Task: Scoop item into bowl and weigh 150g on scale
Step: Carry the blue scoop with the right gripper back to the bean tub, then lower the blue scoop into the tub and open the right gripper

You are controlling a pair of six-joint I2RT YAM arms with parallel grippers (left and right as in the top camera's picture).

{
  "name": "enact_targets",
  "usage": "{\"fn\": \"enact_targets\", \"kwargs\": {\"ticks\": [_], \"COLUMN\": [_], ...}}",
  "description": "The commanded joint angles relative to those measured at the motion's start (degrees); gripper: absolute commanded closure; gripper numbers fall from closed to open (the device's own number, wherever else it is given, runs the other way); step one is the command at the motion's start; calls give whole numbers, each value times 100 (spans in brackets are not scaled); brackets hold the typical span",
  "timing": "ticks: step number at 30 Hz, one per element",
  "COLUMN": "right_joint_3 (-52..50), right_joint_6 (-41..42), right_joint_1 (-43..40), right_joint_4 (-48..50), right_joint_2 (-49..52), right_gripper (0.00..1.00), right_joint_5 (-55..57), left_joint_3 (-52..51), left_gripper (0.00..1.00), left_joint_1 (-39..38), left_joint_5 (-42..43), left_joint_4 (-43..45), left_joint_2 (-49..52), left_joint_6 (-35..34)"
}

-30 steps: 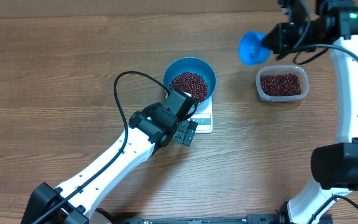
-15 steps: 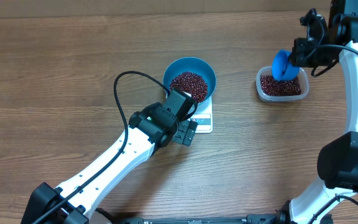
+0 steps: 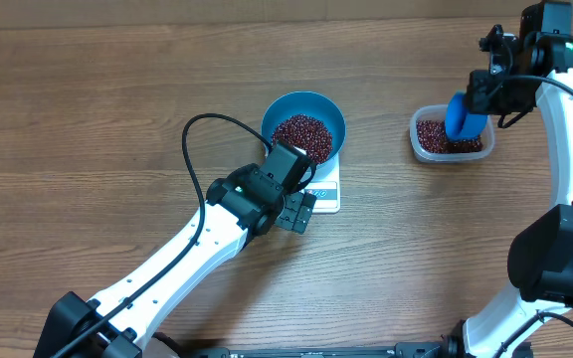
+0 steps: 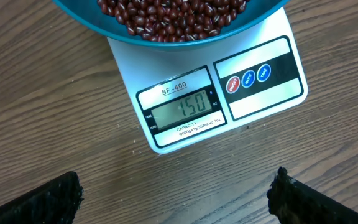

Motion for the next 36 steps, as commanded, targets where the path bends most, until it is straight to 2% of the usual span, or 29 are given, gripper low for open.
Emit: {"fn": "enact_targets", "kwargs": {"ticks": [1, 19, 32, 33, 36], "right_joint_3": [-24, -24, -24, -24, -24], "right_joint_6": [-13, 7, 7, 7, 7], "right_joint_1": [-9, -9, -9, -9, -9], "right_joint_4": [31, 20, 105, 125, 173], "right_joint_2": [-9, 581, 601, 601, 601], "right_gripper": [93, 91, 91, 90, 73], "right_joint_5": [74, -101, -94, -94, -96], "left_joint_3": [-37, -37, -37, -37, -37], "left_gripper": [1, 1, 0, 1, 1], "left_joint_1": [22, 22, 22, 22, 22], "left_joint_5": [-33, -33, -33, -33, -33], "left_joint_4": [7, 7, 7, 7, 7], "left_joint_2": [31, 31, 31, 31, 31], "left_joint_6": [83, 83, 83, 83, 83]}}
